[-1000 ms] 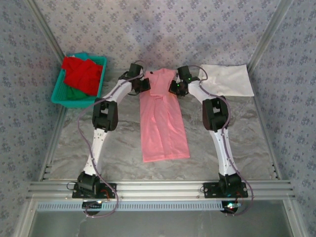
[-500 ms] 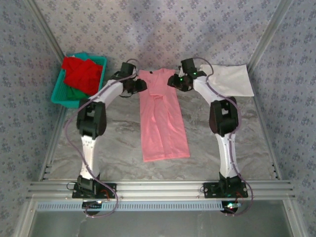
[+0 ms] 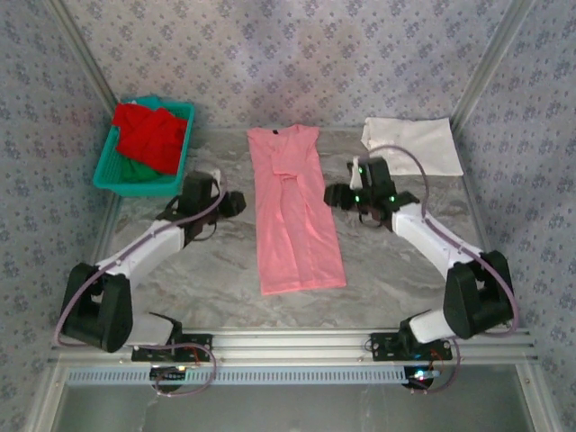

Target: Fold and stack the t-shirts

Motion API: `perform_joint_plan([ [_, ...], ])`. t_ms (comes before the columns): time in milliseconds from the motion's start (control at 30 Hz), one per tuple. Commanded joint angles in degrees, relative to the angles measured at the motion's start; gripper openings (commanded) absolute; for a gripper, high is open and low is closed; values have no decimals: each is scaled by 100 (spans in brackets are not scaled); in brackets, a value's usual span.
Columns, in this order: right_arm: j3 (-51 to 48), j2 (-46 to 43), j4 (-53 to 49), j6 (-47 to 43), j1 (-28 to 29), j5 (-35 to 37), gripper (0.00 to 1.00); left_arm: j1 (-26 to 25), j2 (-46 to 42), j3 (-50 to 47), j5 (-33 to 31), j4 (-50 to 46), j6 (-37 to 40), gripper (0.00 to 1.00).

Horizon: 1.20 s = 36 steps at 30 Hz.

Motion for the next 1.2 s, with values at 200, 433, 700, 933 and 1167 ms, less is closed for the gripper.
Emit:
perform_joint_plan([
  [200,-1939,-1505,-77,527,381,-216,55,-1222,-1192,-1083,399,-940,-1129,34],
  [433,-2508,-1761,-60,568,670,-175,54,-2093,-988,-1406,558,-1030,-1599,31],
  [700,-2723,-1509,205,547,1062,196,54,-2555,-717,-1471,601,-841,-1860,28],
  [933,-2823,-1784,47,580,1473,709,54,-2814,-616,-1565,346,-1017,-2115,28],
  [1167,-2888,-1748,155,574,1537,797,54,-2869,-448,-1624,260,-697,-2071,29],
])
